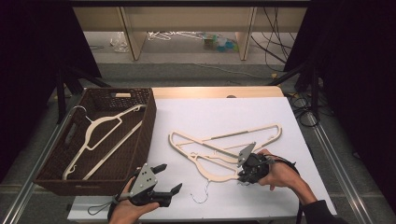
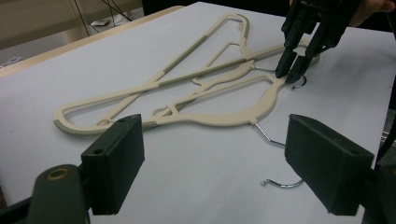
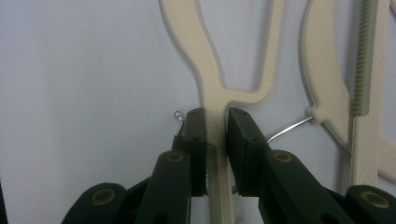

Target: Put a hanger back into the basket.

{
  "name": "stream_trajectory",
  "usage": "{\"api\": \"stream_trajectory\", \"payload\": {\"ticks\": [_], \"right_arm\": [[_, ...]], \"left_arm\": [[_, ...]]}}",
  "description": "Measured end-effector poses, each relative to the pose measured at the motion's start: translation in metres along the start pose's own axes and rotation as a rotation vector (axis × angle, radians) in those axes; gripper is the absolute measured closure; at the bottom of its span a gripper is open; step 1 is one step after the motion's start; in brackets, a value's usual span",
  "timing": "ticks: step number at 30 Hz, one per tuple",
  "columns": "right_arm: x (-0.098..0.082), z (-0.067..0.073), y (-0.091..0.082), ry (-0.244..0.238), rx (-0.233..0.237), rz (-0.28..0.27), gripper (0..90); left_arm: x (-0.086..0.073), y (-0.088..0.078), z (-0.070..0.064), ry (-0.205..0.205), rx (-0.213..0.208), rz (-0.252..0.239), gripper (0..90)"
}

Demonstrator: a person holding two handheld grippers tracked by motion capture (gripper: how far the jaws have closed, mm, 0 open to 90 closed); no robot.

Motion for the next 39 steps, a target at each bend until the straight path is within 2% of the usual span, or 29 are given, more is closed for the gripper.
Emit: {"api": "stream_trajectory", "payload": {"ticks": [4, 6, 8, 9, 10, 12, 15, 19, 20, 22, 25, 26, 28, 30, 36, 37, 39], "right_arm": [[0.002, 0.000, 0.001, 0.022, -0.004, 0.020, 77.6], [0.004, -0.001, 0.001, 0.030, 0.014, 0.048, 77.4], [0.009, 0.000, 0.003, 0.018, -0.003, 0.080, 77.4], [0.011, 0.000, 0.003, 0.017, -0.002, 0.089, 77.5], [0.012, 0.000, 0.003, 0.010, 0.003, 0.108, 77.9], [0.013, 0.000, 0.003, 0.013, 0.002, 0.108, 78.3], [0.013, 0.000, 0.003, -0.009, 0.001, 0.107, 79.2], [0.012, -0.002, 0.001, 0.002, 0.007, 0.086, 79.5], [0.010, -0.003, 0.001, 0.024, 0.006, 0.071, 79.4], [0.010, -0.002, 0.001, 0.036, -0.003, 0.070, 79.9], [0.010, -0.001, 0.001, 0.033, -0.005, 0.069, 79.9], [0.011, -0.001, 0.001, 0.033, -0.007, 0.069, 80.0], [0.011, -0.002, 0.000, 0.033, -0.015, 0.066, 80.0], [0.013, -0.002, -0.001, 0.028, -0.020, 0.066, 80.0], [0.016, -0.002, -0.011, 0.035, -0.030, 0.057, 79.9], [0.016, -0.001, -0.012, 0.039, -0.030, 0.056, 79.9], [0.017, -0.001, -0.015, 0.041, -0.039, 0.059, 80.0]], "left_arm": [[0.001, 0.000, 0.001, 0.002, -0.001, -0.005, 19.8], [0.000, 0.000, 0.000, 0.001, -0.001, -0.002, 19.8], [0.001, 0.001, 0.000, 0.001, -0.001, -0.004, 19.9], [0.001, 0.002, 0.000, -0.007, -0.005, -0.005, 19.9], [0.001, 0.002, 0.000, 0.003, -0.001, -0.002, 19.9], [0.001, 0.002, 0.000, 0.010, 0.003, 0.003, 19.9], [0.003, 0.004, 0.002, 0.018, 0.005, -0.001, 20.0], [0.003, 0.008, 0.003, 0.019, 0.009, 0.010, 20.1], [0.003, 0.007, 0.003, 0.021, 0.011, 0.013, 20.1], [0.002, 0.007, 0.003, 0.016, 0.009, 0.012, 20.0], [0.003, 0.008, 0.004, 0.025, 0.003, 0.012, 20.0], [0.002, 0.008, 0.004, 0.024, 0.013, 0.021, 20.0], [0.000, 0.010, 0.002, 0.013, 0.001, 0.024, 20.0], [0.001, 0.011, 0.002, 0.029, 0.007, 0.030, 20.0], [0.004, 0.025, 0.004, 0.050, -0.001, 0.067, 20.0], [0.005, 0.030, 0.005, 0.050, 0.011, 0.069, 20.1], [0.007, 0.037, 0.008, 0.075, 0.019, 0.089, 20.4]]}}
Point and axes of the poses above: each handheld gripper's, and its own axes: y roughly forward along the jaws, x roughly out of its top, z roughly to its left, the point moved 2 cm from there along y, roughly forward along the jaws, and after that the axes turned 14 degrees about -y, right-handed, at the moved point
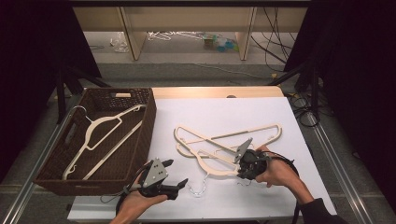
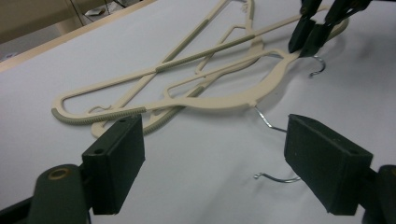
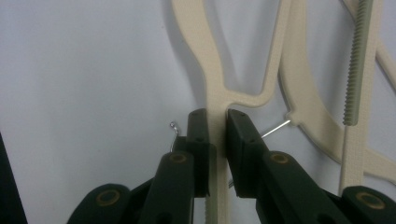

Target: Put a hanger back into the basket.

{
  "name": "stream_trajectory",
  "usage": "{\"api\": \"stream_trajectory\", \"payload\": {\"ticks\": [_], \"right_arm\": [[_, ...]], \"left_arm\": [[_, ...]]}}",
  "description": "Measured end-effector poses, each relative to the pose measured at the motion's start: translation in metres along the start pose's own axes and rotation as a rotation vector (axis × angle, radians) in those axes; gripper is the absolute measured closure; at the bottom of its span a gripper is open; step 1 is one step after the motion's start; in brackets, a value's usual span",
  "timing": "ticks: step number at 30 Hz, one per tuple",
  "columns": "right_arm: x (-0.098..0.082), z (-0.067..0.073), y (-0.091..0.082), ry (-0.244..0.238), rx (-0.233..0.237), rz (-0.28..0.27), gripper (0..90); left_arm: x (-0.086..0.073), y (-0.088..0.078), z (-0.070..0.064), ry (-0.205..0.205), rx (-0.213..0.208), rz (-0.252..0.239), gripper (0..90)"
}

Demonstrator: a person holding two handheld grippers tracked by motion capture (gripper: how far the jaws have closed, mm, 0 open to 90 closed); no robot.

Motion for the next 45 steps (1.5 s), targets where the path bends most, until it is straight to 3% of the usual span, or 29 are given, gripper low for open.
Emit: {"api": "stream_trajectory", "payload": {"ticks": [7, 9, 10, 13, 17, 19, 20, 30, 31, 34, 36, 37, 38, 41, 45], "right_arm": [[-0.001, 0.000, -0.007, 0.000, -0.003, -0.020, 79.9], [-0.002, 0.001, -0.008, 0.000, -0.001, -0.023, 79.9], [-0.002, 0.001, -0.008, 0.000, -0.001, -0.023, 79.9], [-0.002, 0.001, -0.013, -0.003, -0.005, -0.026, 79.9], [-0.001, 0.003, -0.017, -0.009, -0.003, -0.024, 79.9], [0.000, 0.003, -0.018, -0.011, 0.000, -0.028, 79.9], [-0.001, 0.004, -0.018, -0.011, -0.001, -0.027, 79.9], [0.000, 0.004, -0.024, -0.019, -0.008, -0.037, 79.9], [0.000, 0.005, -0.025, -0.021, -0.008, -0.035, 79.9], [0.001, 0.004, -0.027, -0.030, -0.015, -0.044, 79.9], [0.000, 0.005, -0.028, -0.032, -0.009, -0.050, 79.9], [0.000, 0.005, -0.029, -0.031, -0.009, -0.050, 79.9], [-0.001, 0.005, -0.029, -0.025, -0.009, -0.058, 79.8], [-0.002, 0.003, -0.030, -0.030, -0.004, -0.066, 79.9], [-0.006, 0.001, -0.031, -0.037, 0.006, -0.080, 79.9]], "left_arm": [[0.012, 0.035, 0.011, 0.089, 0.022, 0.075, 21.9], [0.014, 0.048, 0.014, 0.138, 0.027, 0.107, 23.4], [0.014, 0.048, 0.014, 0.138, 0.027, 0.107, 23.9], [0.014, 0.060, 0.012, 0.231, 0.020, 0.165, 25.1], [0.016, 0.074, 0.010, 0.289, 0.018, 0.185, 26.7], [0.017, 0.079, 0.008, 0.352, 0.023, 0.199, 27.8], [0.017, 0.082, 0.007, 0.349, 0.011, 0.188, 28.9], [0.019, 0.095, -0.004, 0.529, -0.005, 0.237, 33.8], [0.021, 0.097, -0.004, 0.518, -0.012, 0.220, 34.0], [0.023, 0.099, -0.005, 0.539, -0.034, 0.222, 38.3], [0.024, 0.100, -0.006, 0.567, -0.088, 0.207, 40.6], [0.026, 0.102, -0.007, 0.611, -0.150, 0.208, 42.0], [0.026, 0.100, -0.008, 0.614, -0.144, 0.209, 43.7], [0.026, 0.098, -0.013, 0.657, -0.182, 0.222, 54.4], [0.031, 0.098, -0.019, 0.773, -0.207, 0.243, 63.5]]}}
Point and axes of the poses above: each handheld gripper's, and its own axes: y roughly forward along the jaws, x roughly out of its top, z roughly to its left, the point moved 2 cm from there along y, roughly forward along the jaws, and after that the axes turned 14 degrees about -y, right-handed, at the moved point
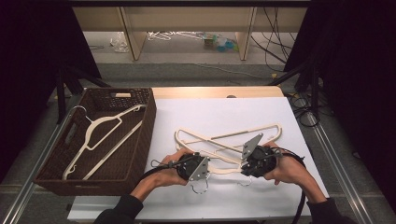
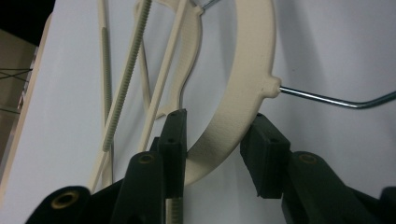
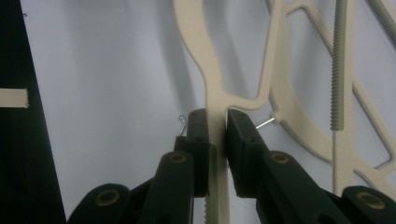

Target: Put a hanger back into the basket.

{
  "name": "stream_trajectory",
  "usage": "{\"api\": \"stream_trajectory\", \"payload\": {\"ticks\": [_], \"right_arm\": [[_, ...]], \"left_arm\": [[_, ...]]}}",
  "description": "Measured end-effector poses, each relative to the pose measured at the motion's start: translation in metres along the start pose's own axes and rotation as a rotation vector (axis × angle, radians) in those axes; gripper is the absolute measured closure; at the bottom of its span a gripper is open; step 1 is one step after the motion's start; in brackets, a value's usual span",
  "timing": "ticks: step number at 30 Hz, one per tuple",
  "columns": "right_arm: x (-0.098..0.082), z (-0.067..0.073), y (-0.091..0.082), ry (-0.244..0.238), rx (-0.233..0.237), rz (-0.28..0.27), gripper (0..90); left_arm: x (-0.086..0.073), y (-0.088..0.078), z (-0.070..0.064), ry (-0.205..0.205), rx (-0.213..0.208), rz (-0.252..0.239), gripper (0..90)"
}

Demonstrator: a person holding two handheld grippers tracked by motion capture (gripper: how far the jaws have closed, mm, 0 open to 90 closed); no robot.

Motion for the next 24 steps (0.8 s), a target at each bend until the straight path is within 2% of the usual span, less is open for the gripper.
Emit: {"api": "stream_trajectory", "payload": {"ticks": [1, 3, 4, 6, 9, 12, 14, 16, 18, 20, 21, 22, 24], "right_arm": [[-0.001, 0.000, 0.000, -0.002, 0.003, -0.004, 79.9], [-0.003, -0.001, 0.001, -0.002, 0.007, -0.004, 79.9], [-0.006, -0.003, 0.002, -0.002, 0.021, 0.005, 79.9], [-0.010, -0.004, 0.003, 0.009, 0.020, -0.013, 80.0], [-0.013, -0.004, 0.004, 0.016, 0.036, -0.027, 80.0], [-0.017, -0.006, 0.003, 0.041, 0.030, -0.046, 78.8], [-0.018, -0.008, -0.002, 0.066, 0.007, -0.074, 74.2], [-0.019, -0.011, -0.011, 0.105, -0.030, -0.123, 62.4], [-0.019, -0.015, -0.021, 0.122, -0.110, -0.176, 55.6], [-0.018, -0.017, -0.033, 0.148, -0.169, -0.200, 50.8], [-0.017, -0.017, -0.039, 0.155, -0.205, -0.221, 47.7], [-0.016, -0.018, -0.047, 0.172, -0.242, -0.249, 45.8], [-0.014, -0.018, -0.056, 0.185, -0.270, -0.283, 42.8]], "left_arm": [[0.003, -0.002, 0.001, 0.022, -0.016, 0.005, 64.9], [0.005, -0.003, 0.002, 0.034, -0.020, 0.001, 66.3], [0.008, -0.005, 0.003, 0.048, -0.006, -0.003, 69.9], [0.014, -0.009, 0.003, 0.067, -0.045, 0.000, 72.4], [0.019, -0.013, 0.005, 0.089, -0.043, -0.013, 74.9], [0.026, -0.019, 0.008, 0.118, -0.031, -0.026, 78.9], [0.031, -0.023, 0.011, 0.101, -0.013, -0.061, 81.3], [0.037, -0.029, 0.016, 0.084, 0.003, -0.091, 84.2], [0.040, -0.032, 0.020, 0.076, 0.017, -0.088, 85.8], [0.041, -0.034, 0.024, 0.049, 0.021, -0.085, 85.9], [0.042, -0.034, 0.026, 0.012, 0.024, -0.110, 85.9], [0.043, -0.035, 0.028, 0.018, 0.035, -0.099, 85.9], [0.045, -0.038, 0.033, -0.010, 0.051, -0.097, 85.9]]}}
Point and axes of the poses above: each handheld gripper's, and its own axes: y roughly forward along the jaws, x roughly out of its top, z roughly to its left, the point moved 2 cm from there along y, roughly forward along the jaws, and after that the axes turned 14 degrees about -y, right-handed, at the moved point
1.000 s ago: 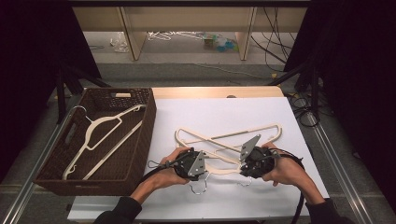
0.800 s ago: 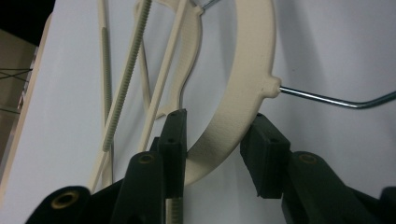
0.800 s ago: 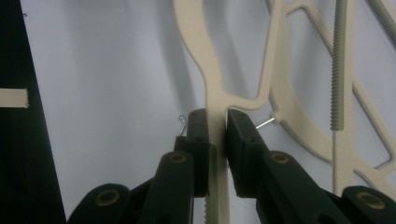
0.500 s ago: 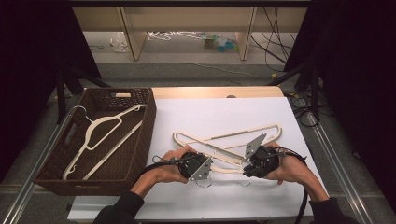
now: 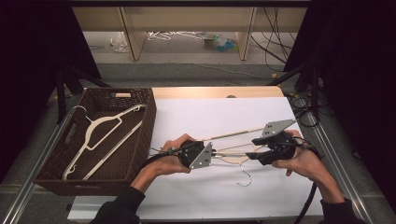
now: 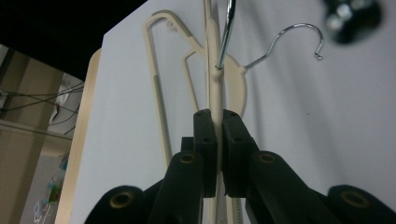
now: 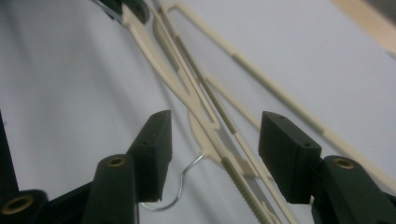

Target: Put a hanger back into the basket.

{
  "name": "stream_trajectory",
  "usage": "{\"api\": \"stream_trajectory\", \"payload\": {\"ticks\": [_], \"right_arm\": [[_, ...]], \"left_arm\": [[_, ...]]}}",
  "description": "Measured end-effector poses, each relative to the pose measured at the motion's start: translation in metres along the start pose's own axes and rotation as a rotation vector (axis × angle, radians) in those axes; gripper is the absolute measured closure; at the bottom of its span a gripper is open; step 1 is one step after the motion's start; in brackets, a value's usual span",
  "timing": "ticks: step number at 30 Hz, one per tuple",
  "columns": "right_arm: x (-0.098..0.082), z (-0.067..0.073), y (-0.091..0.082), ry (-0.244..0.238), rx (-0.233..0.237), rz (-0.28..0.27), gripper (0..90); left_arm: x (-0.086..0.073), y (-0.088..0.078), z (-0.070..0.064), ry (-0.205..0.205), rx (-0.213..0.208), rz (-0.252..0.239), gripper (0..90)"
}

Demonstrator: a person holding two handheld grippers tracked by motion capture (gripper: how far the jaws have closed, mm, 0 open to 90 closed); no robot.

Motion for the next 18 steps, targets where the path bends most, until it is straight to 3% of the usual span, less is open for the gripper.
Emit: {"api": "stream_trajectory", "payload": {"ticks": [4, 5, 6, 7, 8, 12, 15, 17, 18], "right_arm": [[0.005, -0.001, -0.007, 0.032, -0.066, -0.037, 37.6], [0.006, -0.002, -0.009, 0.036, -0.079, -0.045, 36.8], [0.008, -0.002, -0.013, 0.040, -0.083, -0.064, 33.8], [0.008, -0.002, -0.013, 0.040, -0.083, -0.064, 33.8], [0.009, -0.001, -0.013, 0.042, -0.090, -0.072, 32.7], [0.013, 0.001, -0.018, 0.045, -0.116, -0.092, 31.8], [0.012, 0.006, -0.017, 0.037, -0.094, -0.085, 31.5], [0.011, 0.009, -0.014, 0.037, -0.084, -0.084, 30.9], [0.010, 0.010, -0.014, 0.040, -0.077, -0.084, 30.8]], "left_arm": [[0.009, -0.007, 0.013, -0.085, 0.033, -0.010, 85.8], [0.011, -0.009, 0.017, -0.127, 0.039, -0.015, 85.8], [0.016, -0.013, 0.027, -0.222, 0.065, -0.045, 85.8], [0.016, -0.013, 0.027, -0.222, 0.065, -0.045, 85.8], [0.019, -0.014, 0.033, -0.288, 0.076, -0.053, 85.8], [0.028, -0.025, 0.051, -0.437, 0.078, -0.074, 85.8], [0.031, -0.039, 0.060, -0.574, 0.067, -0.094, 85.9], [0.032, -0.049, 0.066, -0.621, 0.057, -0.107, 85.9], [0.033, -0.057, 0.070, -0.667, 0.060, -0.128, 85.9]]}}
Point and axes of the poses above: each handheld gripper's, and its own axes: y roughly forward along the jaws, x roughly out of its top, z roughly to its left, the point moved 2 cm from there along y, roughly forward along the jaws, and after that the axes turned 14 degrees about -y, right-handed, at the moved point
